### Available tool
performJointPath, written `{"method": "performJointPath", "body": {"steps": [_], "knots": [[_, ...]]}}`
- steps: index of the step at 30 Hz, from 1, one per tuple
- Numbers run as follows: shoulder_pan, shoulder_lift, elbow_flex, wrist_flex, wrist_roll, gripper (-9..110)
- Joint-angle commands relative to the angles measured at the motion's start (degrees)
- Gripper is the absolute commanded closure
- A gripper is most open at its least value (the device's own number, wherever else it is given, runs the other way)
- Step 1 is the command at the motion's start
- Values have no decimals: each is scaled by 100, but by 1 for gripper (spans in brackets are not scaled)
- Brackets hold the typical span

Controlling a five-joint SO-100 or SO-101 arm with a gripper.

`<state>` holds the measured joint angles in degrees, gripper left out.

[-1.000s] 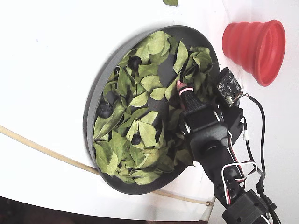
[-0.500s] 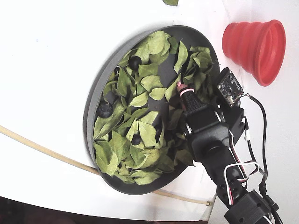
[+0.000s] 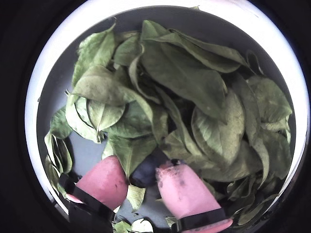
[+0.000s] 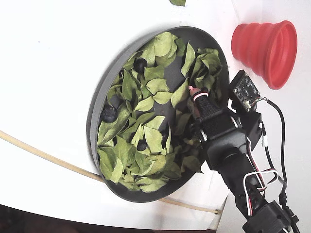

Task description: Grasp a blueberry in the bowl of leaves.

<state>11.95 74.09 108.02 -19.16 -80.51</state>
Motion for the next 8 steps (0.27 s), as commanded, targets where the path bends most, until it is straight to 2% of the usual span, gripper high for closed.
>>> {"method": "performJointPath", "body": {"steps": [1,8], "knots": [[-18,817,-35,62,-26,91],[-44,1072,62,193,-62,91]]}}
